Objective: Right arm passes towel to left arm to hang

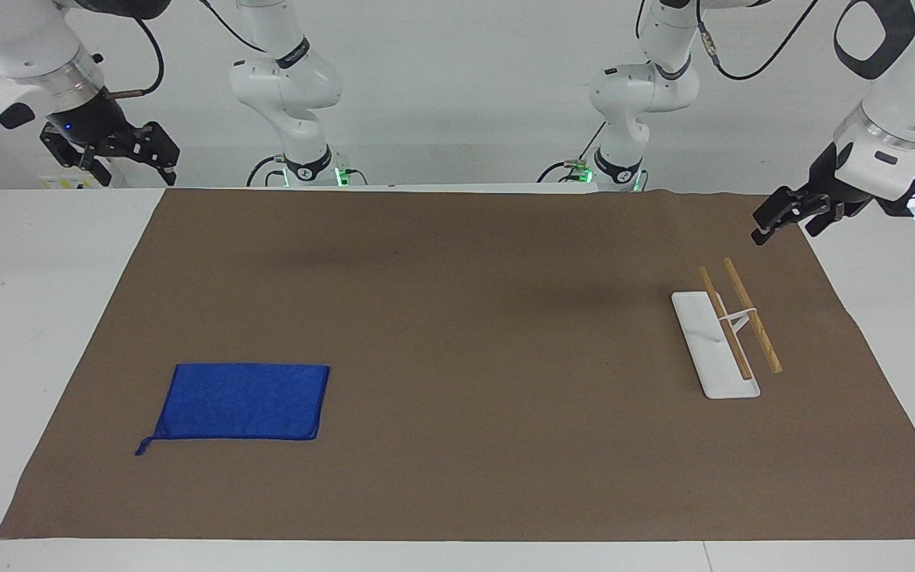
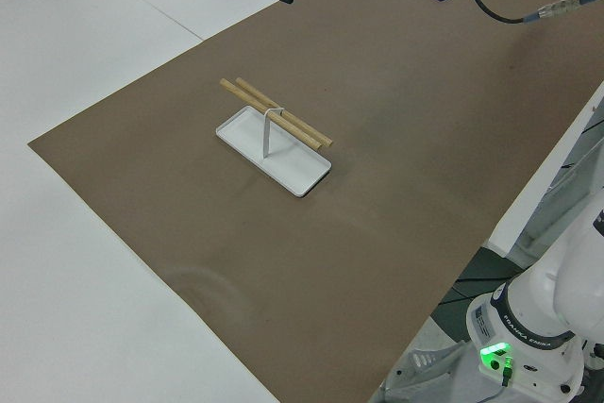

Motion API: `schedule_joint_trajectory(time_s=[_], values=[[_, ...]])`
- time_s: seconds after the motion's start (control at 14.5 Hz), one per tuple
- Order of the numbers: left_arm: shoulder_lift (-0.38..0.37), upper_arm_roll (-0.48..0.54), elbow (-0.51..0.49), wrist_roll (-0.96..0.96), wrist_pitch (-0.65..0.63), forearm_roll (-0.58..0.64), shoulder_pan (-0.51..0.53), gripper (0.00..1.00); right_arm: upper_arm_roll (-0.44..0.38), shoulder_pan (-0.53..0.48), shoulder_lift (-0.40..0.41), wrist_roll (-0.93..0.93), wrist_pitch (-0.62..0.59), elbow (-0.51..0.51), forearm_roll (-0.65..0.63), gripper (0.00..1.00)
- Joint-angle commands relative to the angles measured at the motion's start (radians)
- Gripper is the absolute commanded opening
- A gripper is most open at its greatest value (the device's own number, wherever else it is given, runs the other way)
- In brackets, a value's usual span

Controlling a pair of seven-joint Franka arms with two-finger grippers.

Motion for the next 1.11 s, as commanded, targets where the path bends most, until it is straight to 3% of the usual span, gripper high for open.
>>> schedule_joint_trajectory(time_s=[0.0, 0.41, 0.62, 0.76, 1.04], values=[[-0.029, -0.003, -0.038, 0.015, 0.026, -0.012, 0.012, 1.0, 0.006, -0.007, -0.013, -0.007, 0.02, -0.029, -0.012, 1.0], [-0.029, -0.003, -0.037, 0.015, 0.024, -0.012, 0.012, 1.0, 0.001, -0.022, -0.033, -0.021, 0.007, -0.052, 0.004, 1.0], [-0.029, -0.003, -0.038, 0.015, 0.024, -0.012, 0.012, 1.0, 0.006, -0.006, -0.013, -0.007, 0.058, -0.063, -0.002, 1.0], [-0.029, -0.003, -0.037, 0.015, 0.024, -0.012, 0.012, 1.0, 0.015, -0.006, 0.06, 0.016, 0.117, -0.049, 0.004, 1.0], [-0.029, -0.003, -0.038, 0.015, 0.024, -0.012, 0.012, 1.0, 0.067, 0.01, 0.261, 0.096, 0.376, -0.052, 0.054, 1.0]])
